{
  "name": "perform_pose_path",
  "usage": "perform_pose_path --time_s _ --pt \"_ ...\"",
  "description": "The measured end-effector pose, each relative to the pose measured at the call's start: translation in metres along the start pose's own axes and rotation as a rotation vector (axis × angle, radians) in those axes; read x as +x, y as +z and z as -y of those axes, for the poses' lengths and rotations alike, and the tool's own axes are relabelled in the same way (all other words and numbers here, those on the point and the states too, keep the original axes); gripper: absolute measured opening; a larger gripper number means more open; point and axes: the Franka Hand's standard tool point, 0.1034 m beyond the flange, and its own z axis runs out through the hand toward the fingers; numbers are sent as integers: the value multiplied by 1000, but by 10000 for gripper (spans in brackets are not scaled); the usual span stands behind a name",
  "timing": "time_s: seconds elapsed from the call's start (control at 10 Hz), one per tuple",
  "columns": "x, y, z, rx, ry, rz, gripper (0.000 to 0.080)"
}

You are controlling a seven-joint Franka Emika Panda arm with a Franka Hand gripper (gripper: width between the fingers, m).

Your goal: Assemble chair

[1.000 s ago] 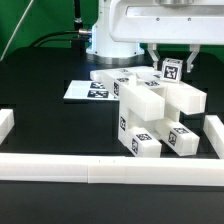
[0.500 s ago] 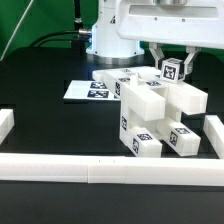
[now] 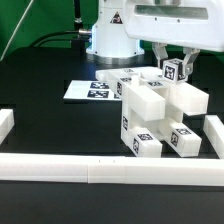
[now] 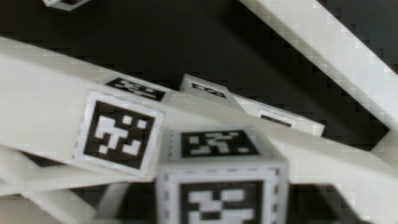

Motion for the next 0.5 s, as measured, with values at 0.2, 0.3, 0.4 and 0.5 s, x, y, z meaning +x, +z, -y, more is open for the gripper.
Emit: perform_pose_path --time_s 0.2,0.3,0.4,0.5 --pt "0 0 0 -2 -64 1 537" --pt "1 1 -1 -3 -169 -1 614" --pt "1 1 -1 -3 -256 0 639" --pt "1 1 -1 -3 -316 -1 639"
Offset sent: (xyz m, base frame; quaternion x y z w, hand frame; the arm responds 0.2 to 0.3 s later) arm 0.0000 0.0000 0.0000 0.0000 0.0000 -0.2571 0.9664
